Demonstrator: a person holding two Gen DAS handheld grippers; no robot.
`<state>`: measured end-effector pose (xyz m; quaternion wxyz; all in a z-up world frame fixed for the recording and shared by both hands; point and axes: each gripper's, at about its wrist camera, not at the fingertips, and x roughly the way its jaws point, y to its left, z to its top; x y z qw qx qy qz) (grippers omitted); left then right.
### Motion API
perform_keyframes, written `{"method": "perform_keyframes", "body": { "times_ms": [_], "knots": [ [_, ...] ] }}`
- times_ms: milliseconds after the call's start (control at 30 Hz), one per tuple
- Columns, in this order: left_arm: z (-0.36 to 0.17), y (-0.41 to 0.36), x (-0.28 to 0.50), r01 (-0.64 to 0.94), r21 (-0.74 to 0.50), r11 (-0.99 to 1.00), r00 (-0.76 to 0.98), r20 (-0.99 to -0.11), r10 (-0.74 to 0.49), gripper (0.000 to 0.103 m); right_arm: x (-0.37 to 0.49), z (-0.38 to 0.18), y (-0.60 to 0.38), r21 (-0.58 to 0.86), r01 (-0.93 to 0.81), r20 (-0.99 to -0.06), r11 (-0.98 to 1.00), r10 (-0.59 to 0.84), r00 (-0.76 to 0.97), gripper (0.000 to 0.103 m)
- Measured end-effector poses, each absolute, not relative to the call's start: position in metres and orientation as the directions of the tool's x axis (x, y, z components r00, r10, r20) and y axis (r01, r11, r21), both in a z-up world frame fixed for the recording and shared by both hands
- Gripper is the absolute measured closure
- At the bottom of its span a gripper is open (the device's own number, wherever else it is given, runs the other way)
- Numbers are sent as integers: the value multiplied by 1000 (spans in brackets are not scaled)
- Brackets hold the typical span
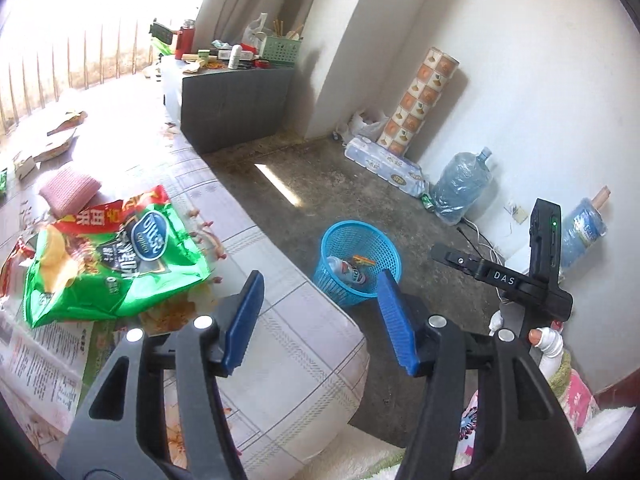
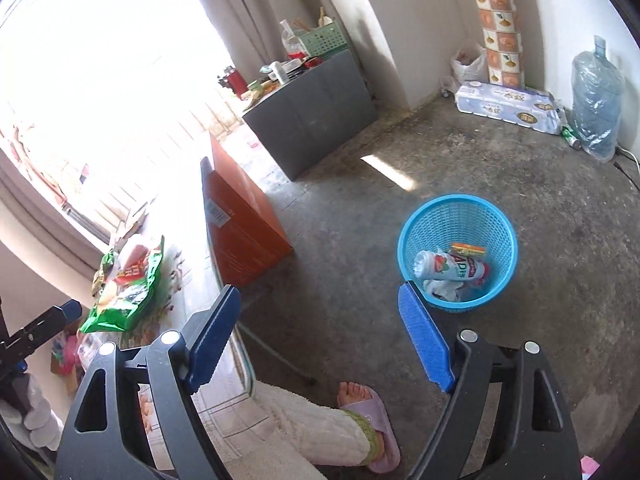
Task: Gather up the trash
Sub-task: 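Move both tools back to the table toward the snack bags, then grasp the clear printed snack bag with the left tool while the right tool grasps the green chip bag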
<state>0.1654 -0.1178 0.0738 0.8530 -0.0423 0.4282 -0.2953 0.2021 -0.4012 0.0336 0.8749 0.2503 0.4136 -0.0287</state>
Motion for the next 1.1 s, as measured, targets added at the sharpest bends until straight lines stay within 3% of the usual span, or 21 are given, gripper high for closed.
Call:
{"method": "perform_keyframes", "body": {
  "times_ms": [333,600,833,967,1100],
  "knots": [
    [43,37,106,154,-333,930,628,-694,-352,44,267,33,-296,552,16,-712,833,462,529,23],
    [8,126,86,-118,-409,905,654,-718,-239,44,335,2,-240,625,23,-720,781,564,403,23],
    [-30,156,109,-221,-528,820,612,-730,-305,45,384,-29,-229,668,115,-724,736,606,329,23],
    [-43,153,116,-225,-575,787,595,-720,-356,50,397,-36,-220,695,114,-705,709,643,300,23],
    [-50,146,121,-216,-602,769,583,-711,-393,62,398,-35,-210,686,109,-718,719,646,261,36]
  ]
}}
